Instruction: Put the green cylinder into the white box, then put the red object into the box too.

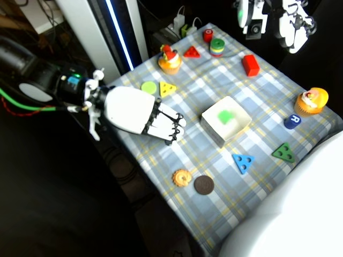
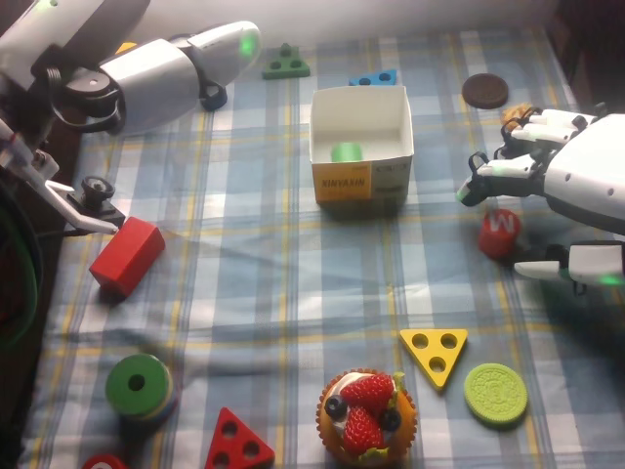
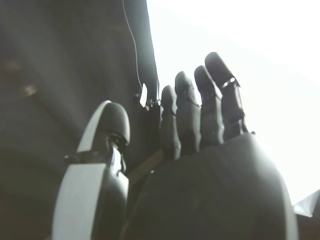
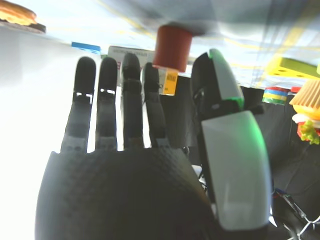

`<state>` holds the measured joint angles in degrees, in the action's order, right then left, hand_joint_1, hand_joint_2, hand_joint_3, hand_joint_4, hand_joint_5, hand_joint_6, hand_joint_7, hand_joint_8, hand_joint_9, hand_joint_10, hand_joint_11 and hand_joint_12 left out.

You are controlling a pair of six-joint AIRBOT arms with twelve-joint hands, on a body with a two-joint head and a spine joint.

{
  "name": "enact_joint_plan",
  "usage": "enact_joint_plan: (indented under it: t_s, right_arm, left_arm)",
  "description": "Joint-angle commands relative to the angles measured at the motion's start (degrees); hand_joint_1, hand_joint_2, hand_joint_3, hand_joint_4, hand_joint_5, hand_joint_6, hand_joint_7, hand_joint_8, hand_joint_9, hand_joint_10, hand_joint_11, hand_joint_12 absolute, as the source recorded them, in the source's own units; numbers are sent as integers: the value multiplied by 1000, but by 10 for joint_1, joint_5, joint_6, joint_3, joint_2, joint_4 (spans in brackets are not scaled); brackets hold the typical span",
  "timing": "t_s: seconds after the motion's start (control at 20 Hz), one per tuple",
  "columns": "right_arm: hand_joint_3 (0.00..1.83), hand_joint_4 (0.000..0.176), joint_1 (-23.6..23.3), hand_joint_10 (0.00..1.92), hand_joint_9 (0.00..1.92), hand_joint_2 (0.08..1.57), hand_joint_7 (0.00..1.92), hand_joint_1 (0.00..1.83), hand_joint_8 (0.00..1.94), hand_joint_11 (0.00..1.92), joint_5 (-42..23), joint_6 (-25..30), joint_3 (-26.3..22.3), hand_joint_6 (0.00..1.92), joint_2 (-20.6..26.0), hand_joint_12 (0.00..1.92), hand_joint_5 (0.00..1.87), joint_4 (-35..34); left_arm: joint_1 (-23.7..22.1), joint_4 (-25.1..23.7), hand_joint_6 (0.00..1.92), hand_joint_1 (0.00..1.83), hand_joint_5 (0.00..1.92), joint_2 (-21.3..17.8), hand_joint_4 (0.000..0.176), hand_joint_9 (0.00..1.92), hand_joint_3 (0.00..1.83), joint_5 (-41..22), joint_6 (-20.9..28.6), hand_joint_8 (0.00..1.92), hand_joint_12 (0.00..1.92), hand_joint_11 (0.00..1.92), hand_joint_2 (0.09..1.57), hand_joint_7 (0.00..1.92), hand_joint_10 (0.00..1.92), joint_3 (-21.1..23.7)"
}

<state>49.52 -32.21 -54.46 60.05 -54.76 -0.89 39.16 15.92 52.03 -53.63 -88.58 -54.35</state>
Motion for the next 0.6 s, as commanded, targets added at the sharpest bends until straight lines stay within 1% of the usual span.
enact_joint_plan:
  t_s: [0.0, 0.05, 0.1, 0.15, 0.2, 0.25, 0.3, 0.35, 0.4, 0.45, 0.5, 0.55]
  right_arm:
    - [0, 0, -9, 1056, 62, 1208, 564, 891, 52, 0, -61, 1, 2, 645, -3, 1605, 249, -2]
    - [0, 0, -9, 1061, 79, 1196, 587, 937, 62, 0, -59, 1, 3, 667, -5, 1600, 273, -2]
    - [0, 0, -10, 1064, 86, 1193, 595, 945, 66, 0, -58, 1, 4, 670, -6, 1597, 276, -2]
    - [0, 0, -10, 1079, 109, 1197, 637, 952, 86, 0, -57, 1, 5, 676, -7, 1595, 287, -2]
    - [0, 0, -10, 1079, 109, 1197, 637, 952, 86, 0, -56, 1, 5, 676, -8, 1595, 287, -2]
    - [1, 0, -10, 1094, 182, 1214, 702, 967, 157, 0, -55, 1, 6, 686, -8, 1581, 358, -2]
    - [1, 0, -10, 1094, 182, 1214, 702, 967, 157, 0, -55, 1, 6, 686, -9, 1581, 358, -2]
    - [1, 0, -10, 1073, 333, 1214, 792, 1024, 312, 0, -54, 1, 6, 687, -10, 1601, 465, -2]
    - [1, 0, -10, 1166, 385, 1259, 819, 1125, 1105, 0, -53, 1, 7, 1349, -11, 1705, 546, -2]
    - [0, 0, -10, 1183, 468, 1246, 863, 1162, 1221, 0, -51, 1, 9, 1416, -14, 1724, 620, -2]
    - [0, 0, -10, 1183, 468, 1246, 863, 1162, 1221, 0, -49, 1, 12, 1416, -17, 1724, 620, -2]
    - [0, 0, -10, 1225, 506, 1221, 876, 1169, 1242, 0, -47, 1, 14, 1353, -19, 1686, 712, -2]
  left_arm:
    - [-5, -8, 34, 668, 395, -1, 30, 120, 0, -72, 4, 7, 1127, 0, 1356, 390, 524, 0]
    - [-5, -9, 30, 662, 395, -1, 32, 151, 0, -72, 4, 5, 1099, 0, 1358, 397, 476, 0]
    - [-5, -9, 29, 662, 395, 0, 37, 153, 0, -72, 4, 3, 1103, 0, 1357, 396, 469, 0]
    - [-5, -9, 26, 667, 391, 0, 33, 141, 1, -72, 4, 2, 1068, 0, 1362, 384, 456, 0]
    - [-5, -9, 26, 667, 391, 0, 33, 141, 1, -72, 4, 2, 1068, 0, 1362, 384, 456, 0]
    - [-5, -9, 28, 679, 400, 0, 29, 138, 1, -72, 4, 1, 1031, 0, 1364, 386, 436, 0]
    - [-5, -9, 28, 679, 400, 0, 29, 138, 1, -72, 4, 1, 1031, 0, 1364, 386, 436, 0]
    - [-5, -9, 25, 662, 394, 0, 41, 120, 2, -72, 4, 0, 1035, 0, 1367, 369, 437, 0]
    - [-5, -9, 24, 666, 396, 0, 30, 115, 2, -72, 4, 2, 1090, 0, 1370, 373, 463, 0]
    - [-5, -9, 23, 645, 395, 0, 32, 105, 0, -72, 4, 3, 1159, 0, 1368, 377, 500, 0]
    - [-5, -9, 23, 645, 395, 0, 32, 105, 0, -72, 4, 3, 1159, 0, 1368, 377, 500, 0]
    - [-5, -9, 20, 651, 395, 0, 33, 75, 0, -72, 4, 3, 1105, 0, 1367, 372, 534, 0]
